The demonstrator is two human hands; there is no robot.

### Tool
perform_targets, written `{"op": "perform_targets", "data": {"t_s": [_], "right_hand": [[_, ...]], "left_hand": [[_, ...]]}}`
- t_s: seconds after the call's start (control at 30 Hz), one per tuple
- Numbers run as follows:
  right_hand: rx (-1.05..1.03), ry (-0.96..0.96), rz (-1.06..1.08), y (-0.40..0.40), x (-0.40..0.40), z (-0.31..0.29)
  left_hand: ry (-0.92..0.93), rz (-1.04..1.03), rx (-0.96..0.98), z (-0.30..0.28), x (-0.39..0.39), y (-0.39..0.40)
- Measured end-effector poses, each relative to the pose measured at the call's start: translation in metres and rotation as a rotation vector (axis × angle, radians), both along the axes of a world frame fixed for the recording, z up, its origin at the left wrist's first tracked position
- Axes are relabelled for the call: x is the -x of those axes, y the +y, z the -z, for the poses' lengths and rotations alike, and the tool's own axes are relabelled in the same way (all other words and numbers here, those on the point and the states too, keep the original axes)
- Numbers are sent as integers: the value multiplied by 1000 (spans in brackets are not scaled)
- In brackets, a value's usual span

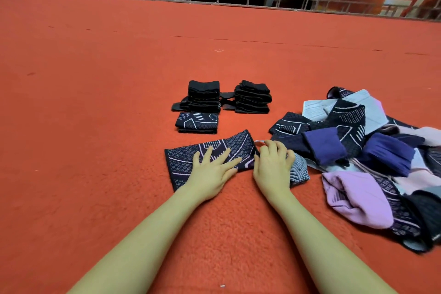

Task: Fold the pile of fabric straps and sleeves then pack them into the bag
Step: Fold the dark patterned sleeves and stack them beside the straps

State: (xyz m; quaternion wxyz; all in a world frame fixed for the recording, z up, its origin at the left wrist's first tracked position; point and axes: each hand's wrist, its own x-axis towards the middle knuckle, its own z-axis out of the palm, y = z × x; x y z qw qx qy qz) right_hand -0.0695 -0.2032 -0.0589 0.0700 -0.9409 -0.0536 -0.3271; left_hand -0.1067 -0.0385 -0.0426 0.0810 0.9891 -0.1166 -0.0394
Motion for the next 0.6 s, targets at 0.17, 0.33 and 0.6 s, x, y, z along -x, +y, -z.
{"op": "perform_targets", "data": {"t_s": [0.17, 0.33, 0.6], "right_hand": [[77, -149, 13, -18, 17, -11], [-24, -114, 8, -35, 36, 0], [1, 54, 63, -35, 42, 5]], "left_hand": [[-44, 158, 23, -2, 7, 1], [-74, 168, 77, 1, 18, -8], [-33, 86, 33, 3, 29, -12]]}}
